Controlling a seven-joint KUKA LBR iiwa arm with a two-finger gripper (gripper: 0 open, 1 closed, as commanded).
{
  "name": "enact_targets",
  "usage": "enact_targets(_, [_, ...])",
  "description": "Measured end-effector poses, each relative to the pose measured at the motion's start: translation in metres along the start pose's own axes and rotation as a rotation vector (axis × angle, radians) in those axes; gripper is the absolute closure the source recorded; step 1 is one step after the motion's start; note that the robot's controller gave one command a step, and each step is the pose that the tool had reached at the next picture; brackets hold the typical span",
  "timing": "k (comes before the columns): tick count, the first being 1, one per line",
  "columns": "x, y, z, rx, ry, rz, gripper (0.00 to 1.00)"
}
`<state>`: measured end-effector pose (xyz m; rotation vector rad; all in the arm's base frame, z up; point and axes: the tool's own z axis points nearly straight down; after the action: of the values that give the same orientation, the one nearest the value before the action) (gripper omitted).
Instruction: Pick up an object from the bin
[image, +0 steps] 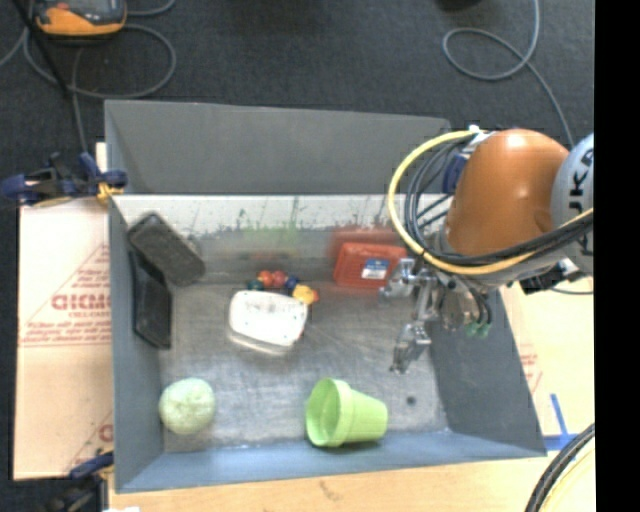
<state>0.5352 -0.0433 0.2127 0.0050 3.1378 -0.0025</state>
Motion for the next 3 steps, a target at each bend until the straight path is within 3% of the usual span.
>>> enact_targets(1, [0.041,0.026,0.058,-0.001,-0.002,-0.115,0.0])
enact_targets(2, [0.058,0.038,0.08,-0.003,0.005,-0.051,0.0])
enact_targets(3, [0.059,0.049,0.09,-0.001,0.002,-0.24,0.0])
